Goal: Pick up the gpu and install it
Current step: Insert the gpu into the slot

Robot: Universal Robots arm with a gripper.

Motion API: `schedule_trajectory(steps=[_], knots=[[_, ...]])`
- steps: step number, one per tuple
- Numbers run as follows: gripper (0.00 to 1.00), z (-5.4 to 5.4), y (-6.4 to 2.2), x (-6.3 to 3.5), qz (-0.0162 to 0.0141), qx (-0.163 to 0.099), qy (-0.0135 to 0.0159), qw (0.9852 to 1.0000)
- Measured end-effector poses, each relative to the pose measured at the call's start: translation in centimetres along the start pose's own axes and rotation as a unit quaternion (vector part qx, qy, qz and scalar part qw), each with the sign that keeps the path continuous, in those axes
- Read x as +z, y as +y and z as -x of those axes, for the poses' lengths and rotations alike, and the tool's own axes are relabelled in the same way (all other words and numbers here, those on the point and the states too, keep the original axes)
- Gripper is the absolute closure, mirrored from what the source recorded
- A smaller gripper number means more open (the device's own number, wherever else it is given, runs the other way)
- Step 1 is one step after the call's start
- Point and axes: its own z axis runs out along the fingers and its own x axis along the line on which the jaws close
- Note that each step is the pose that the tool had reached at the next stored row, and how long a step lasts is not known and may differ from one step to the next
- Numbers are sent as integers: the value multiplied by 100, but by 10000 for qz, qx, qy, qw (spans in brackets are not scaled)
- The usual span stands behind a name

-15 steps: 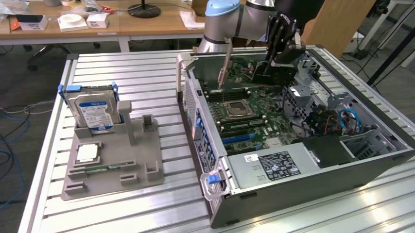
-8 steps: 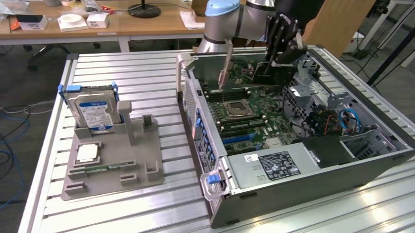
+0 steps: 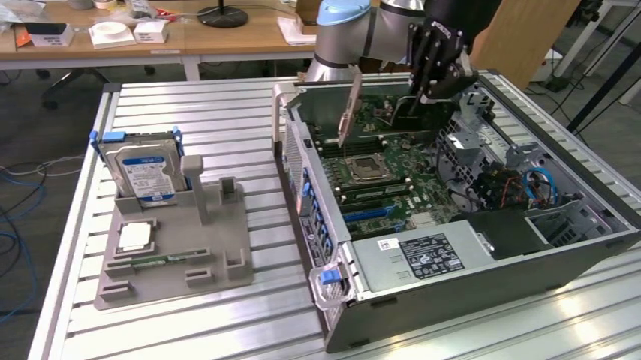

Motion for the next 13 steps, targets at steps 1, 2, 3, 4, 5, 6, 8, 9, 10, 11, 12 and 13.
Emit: schedule_trajectory(steps=[1,2,3,4,5,6,8,9,10,11,12,13], knots=[[74,0,-2,0,2,-73,4,10000],[74,0,-3,0,3,-138,7,9999],[74,0,-3,0,5,-201,10,9998],[74,0,-4,0,7,-264,13,9997],[74,0,-4,0,8,-324,16,9995],[74,0,-4,0,9,-382,19,9993],[74,0,-4,0,12,-475,23,9989],[74,0,-4,0,12,-480,24,9988],[74,0,-4,0,12,-481,24,9988],[74,0,-4,0,12,-481,24,9988],[74,0,-4,0,12,-481,25,9988],[74,0,-4,1,12,-481,24,9988]])
